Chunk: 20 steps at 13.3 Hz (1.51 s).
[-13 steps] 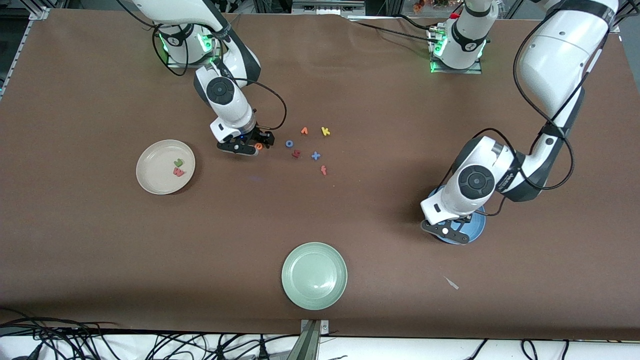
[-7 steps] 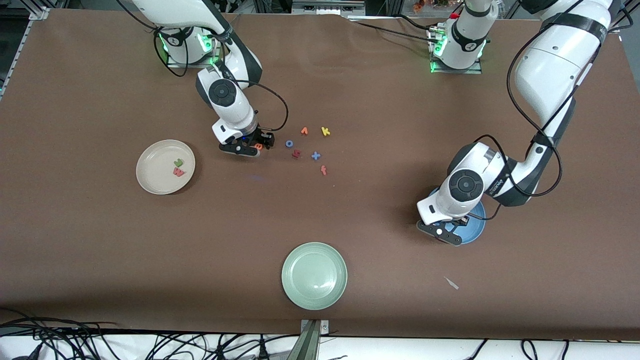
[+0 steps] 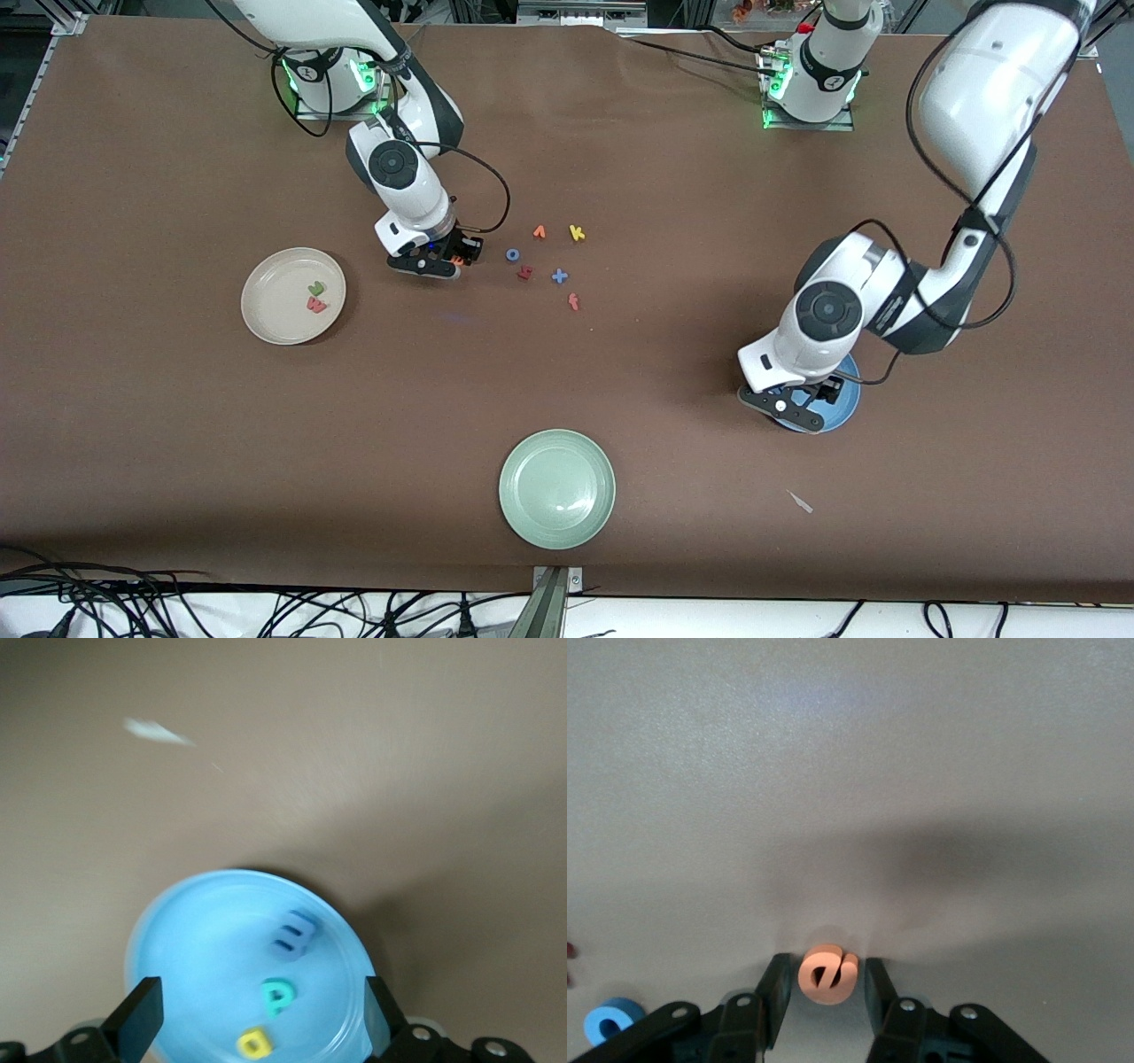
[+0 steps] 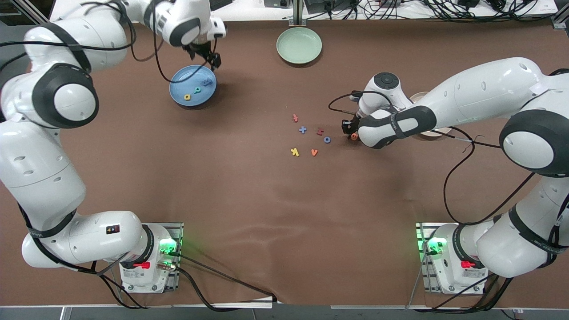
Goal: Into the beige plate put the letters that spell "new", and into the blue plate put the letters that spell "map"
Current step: 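Release the 3 on the blue plate and raise the left gripper away, then carry the orange e to the white plate with the right gripper and release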
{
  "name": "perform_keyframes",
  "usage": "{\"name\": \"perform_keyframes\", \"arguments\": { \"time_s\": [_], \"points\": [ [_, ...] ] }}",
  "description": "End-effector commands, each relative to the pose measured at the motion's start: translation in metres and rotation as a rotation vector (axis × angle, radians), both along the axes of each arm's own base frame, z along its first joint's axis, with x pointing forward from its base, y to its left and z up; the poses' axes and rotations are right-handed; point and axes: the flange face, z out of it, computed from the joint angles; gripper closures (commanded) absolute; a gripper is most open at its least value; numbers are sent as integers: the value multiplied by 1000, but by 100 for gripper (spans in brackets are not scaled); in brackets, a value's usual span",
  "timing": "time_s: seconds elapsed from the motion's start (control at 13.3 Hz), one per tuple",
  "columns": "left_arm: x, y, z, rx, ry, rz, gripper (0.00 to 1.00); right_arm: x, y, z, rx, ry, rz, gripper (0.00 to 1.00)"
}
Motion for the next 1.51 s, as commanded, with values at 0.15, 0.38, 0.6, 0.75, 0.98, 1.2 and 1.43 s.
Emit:
{"name": "perform_keyframes", "arguments": {
  "time_s": [0.15,0.38,0.6,0.75,0.98,1.2,1.43],
  "points": [
    [-19,25,148,-65,-19,160,0,3,0,-3,1,-9,14,69],
    [-31,54,221,-136,16,285,0,4,0,-2,2,-12,14,75],
    [-58,85,282,-265,12,397,0,14,2,16,1,-20,25,80],
    [-82,110,305,-325,18,479,0,33,-20,40,-44,12,87,82],
    [-101,123,294,-284,31,513,0,55,-79,70,-93,71,225,82],
    [-119,129,282,-262,57,526,0,73,-142,79,-103,113,349,82],
    [-128,131,289,-187,17,504,0,87,-212,73,-108,145,425,79]
  ]
}}
